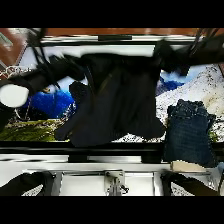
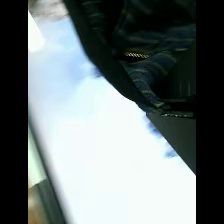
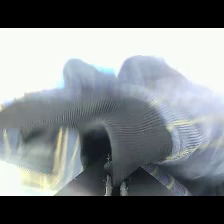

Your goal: Fold the shirts.

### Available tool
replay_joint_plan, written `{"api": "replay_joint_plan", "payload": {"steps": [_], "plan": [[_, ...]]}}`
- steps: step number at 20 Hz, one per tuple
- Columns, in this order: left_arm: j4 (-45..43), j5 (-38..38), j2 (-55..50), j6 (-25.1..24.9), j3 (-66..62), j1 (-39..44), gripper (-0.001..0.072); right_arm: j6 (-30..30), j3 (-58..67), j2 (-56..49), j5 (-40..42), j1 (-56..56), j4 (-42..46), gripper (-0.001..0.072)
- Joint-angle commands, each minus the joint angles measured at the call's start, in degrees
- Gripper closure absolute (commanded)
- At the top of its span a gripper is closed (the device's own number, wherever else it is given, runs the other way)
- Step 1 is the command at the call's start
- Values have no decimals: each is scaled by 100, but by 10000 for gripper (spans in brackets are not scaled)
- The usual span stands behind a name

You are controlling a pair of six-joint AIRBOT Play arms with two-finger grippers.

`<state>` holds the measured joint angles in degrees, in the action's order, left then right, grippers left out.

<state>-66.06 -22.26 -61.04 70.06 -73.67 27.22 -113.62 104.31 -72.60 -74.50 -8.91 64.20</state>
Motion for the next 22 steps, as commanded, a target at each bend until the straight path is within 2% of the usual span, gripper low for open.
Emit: {"api": "replay_joint_plan", "payload": {"steps": [1,3,4,6,7,9,10,12,13,14,16,19,20,22], "plan": [[101,2006,2,431,-782,-457,649,1884,892,-15,3093,140,-223,593],[109,2680,7,566,-1436,-555,648,2752,1211,-15,4354,140,-1281,594],[109,2717,7,564,-1773,-553,648,3644,1355,-15,4616,142,-2184,594],[103,2310,46,527,-2382,-527,648,5392,1453,9,4393,142,-3991,594],[85,1794,118,271,-2573,-531,648,5796,1453,9,3864,144,-4487,594],[-52,393,352,-501,-2618,-533,649,5641,1445,2,2188,146,-4413,594],[-330,-605,420,-367,-2618,-581,650,5217,1388,2,1220,125,-4024,594],[-1349,-2973,391,1257,-2503,-730,651,4140,1038,2,-455,-24,-2695,594],[-2000,-3904,393,1856,-2157,-745,652,3713,774,2,-1049,-170,-1871,594],[-2428,-4380,431,2175,-1661,-745,651,3460,396,2,-1438,-378,-1047,594],[-2223,-4275,555,2555,-382,-691,650,3263,-514,2,-1587,-787,-129,594],[-964,-3373,584,2612,1207,-164,650,3211,-1849,-50,-1484,-1276,42,594],[-887,-3180,584,2813,1545,68,649,3121,-2127,-57,-1497,-1379,251,594],[-911,-3281,586,3165,1897,330,647,2894,-2406,-57,-1668,-1471,831,594]]}}
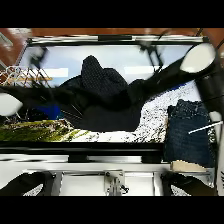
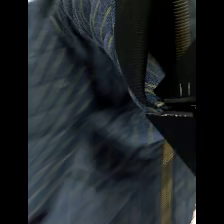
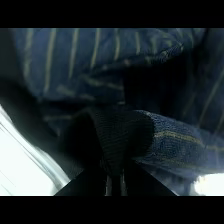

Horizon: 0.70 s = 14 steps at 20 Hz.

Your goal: Fold the shirts.

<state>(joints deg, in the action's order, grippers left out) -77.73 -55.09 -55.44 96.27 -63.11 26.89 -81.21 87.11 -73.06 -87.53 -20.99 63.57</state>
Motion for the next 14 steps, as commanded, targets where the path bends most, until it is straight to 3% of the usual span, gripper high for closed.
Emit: {"api": "replay_joint_plan", "payload": {"steps": [1,2,3,4,7,14], "plan": [[243,-168,31,448,831,376,609,-433,-688,-2,-492,-273,1180,594],[162,-321,44,136,726,350,474,-468,-688,26,-566,-269,1401,594],[103,-487,42,-352,525,313,281,-476,-688,70,-632,-269,1624,594],[59,-599,42,-892,280,267,136,-474,-688,116,-682,-269,1794,594],[-247,-555,-11,-2380,-520,236,122,-498,-688,295,-772,-269,2304,594],[-221,-367,-741,-4061,-1158,1084,96,-684,-688,518,-817,-269,2317,594]]}}
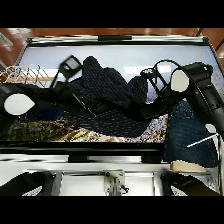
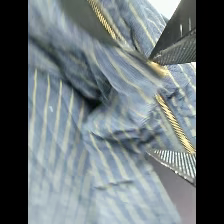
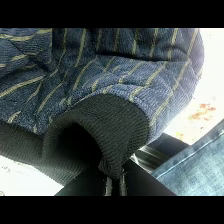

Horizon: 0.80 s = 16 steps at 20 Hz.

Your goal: Fold the shirts.

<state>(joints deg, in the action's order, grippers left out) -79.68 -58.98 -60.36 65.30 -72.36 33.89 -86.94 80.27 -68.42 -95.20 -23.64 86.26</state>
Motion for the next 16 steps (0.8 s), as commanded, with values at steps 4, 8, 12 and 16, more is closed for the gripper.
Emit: {"api": "replay_joint_plan", "payload": {"steps": [4,8,12,16], "plan": [[17,59,-280,-1370,-501,686,97,-162,-4,55,-13,-4,50,594],[236,238,-732,-1582,-503,772,99,-247,-4,55,52,-4,-144,594],[203,911,-1495,-1578,-831,935,255,-343,-4,55,46,-7,-483,593],[-601,658,-1766,-741,-1327,920,648,-772,-4,55,20,-11,-562,590]]}}
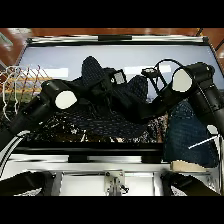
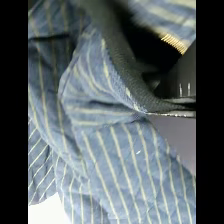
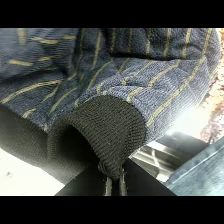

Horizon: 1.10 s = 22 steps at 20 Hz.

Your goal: Fold the shirts.

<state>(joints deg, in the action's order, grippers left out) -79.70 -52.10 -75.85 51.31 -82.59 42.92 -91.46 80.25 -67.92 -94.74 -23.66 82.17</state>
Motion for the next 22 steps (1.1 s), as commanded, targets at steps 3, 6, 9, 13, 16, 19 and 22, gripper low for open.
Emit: {"api": "replay_joint_plan", "payload": {"steps": [3,6,9,13,16,19,22], "plan": [[-1834,-1331,28,2583,-662,-203,650,-800,-4,0,-334,-114,-699,200],[-1617,-2428,507,3528,-450,-737,650,-1652,-4,-2,-529,-761,378,199],[-920,-2120,1091,4113,271,-776,650,-2758,-4,0,157,-1504,629,198],[-376,-1602,1604,4424,946,-634,649,-4548,-4,-2,1128,-2492,988,197],[-319,-1211,1812,4371,981,-636,649,-5882,-275,-2,824,-3263,1757,198],[-317,-940,1956,4183,981,-636,649,-6857,-800,-2,678,-3679,1884,197],[-317,-940,1958,4013,981,-636,649,-7512,-979,-2,586,-3954,1814,196]]}}
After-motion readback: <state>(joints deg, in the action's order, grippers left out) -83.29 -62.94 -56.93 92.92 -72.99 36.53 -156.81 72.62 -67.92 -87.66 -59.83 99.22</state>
